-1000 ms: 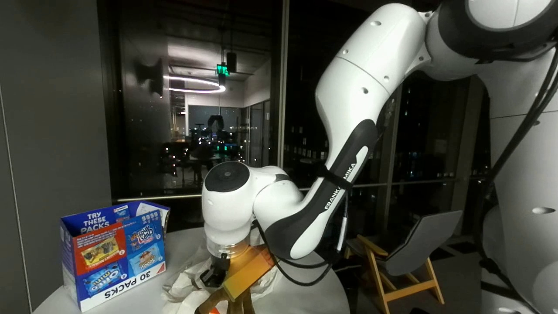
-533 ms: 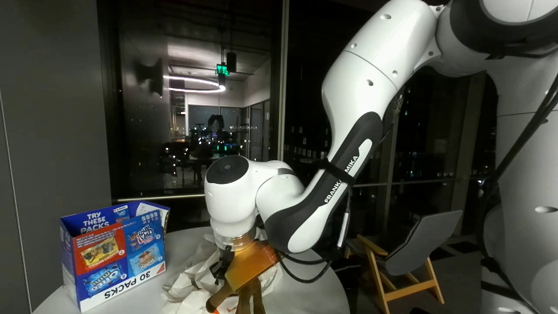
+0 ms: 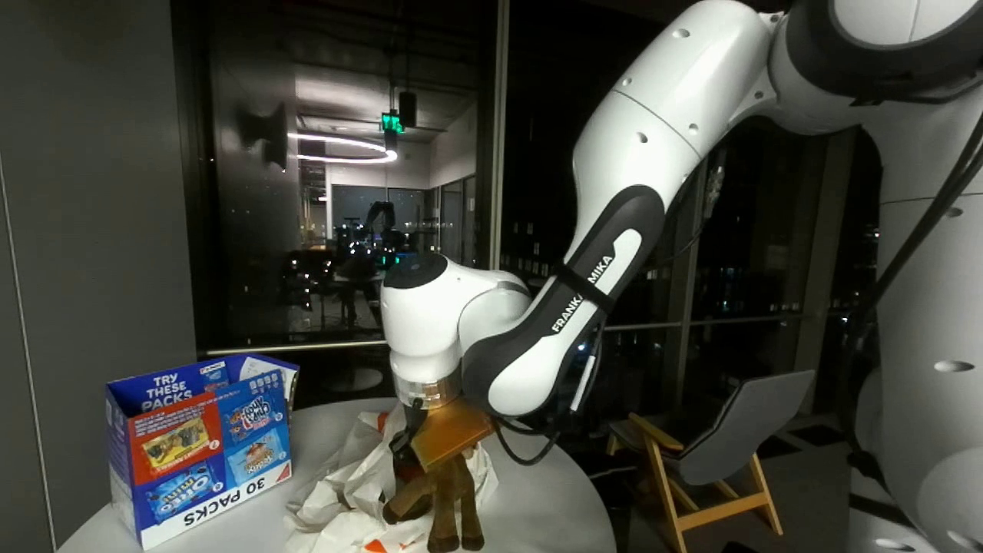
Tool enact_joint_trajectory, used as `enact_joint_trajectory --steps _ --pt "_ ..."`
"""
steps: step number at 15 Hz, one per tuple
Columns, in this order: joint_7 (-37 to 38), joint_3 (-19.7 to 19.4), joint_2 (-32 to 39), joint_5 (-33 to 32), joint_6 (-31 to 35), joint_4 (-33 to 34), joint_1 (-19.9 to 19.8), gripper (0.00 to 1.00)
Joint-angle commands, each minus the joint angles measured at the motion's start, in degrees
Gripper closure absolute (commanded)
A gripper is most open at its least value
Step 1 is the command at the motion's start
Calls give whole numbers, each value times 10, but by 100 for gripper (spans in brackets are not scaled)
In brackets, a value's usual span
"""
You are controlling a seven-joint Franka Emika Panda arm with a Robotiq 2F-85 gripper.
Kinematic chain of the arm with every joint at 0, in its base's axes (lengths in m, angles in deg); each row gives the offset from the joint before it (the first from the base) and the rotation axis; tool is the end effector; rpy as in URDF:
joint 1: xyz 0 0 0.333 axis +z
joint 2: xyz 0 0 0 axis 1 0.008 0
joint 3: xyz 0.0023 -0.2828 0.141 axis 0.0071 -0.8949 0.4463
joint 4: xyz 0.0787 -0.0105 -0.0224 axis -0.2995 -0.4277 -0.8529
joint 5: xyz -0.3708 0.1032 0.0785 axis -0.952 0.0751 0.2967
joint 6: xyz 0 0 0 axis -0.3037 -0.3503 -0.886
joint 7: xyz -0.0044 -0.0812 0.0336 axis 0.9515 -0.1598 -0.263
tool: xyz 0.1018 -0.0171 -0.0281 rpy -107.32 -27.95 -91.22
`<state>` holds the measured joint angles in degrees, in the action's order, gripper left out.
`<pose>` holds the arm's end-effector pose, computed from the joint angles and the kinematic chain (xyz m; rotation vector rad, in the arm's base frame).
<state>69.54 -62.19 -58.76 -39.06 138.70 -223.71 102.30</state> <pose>0.4590 0.2009 0.2861 2.8065 -0.1314 0.4751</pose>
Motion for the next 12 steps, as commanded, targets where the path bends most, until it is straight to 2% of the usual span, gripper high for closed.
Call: enact_joint_trajectory --steps 1,4,5,6,12 --pt "-119 -13 19 59 20 26 -22 82" --pt "-224 -15 48 112 -23 61 -21 83" --pt "-270 -4 63 128 -36 76 -28 83" --pt "-301 -13 71 138 -46 87 -16 82" --pt "-354 -29 91 84 -111 141 22 82"
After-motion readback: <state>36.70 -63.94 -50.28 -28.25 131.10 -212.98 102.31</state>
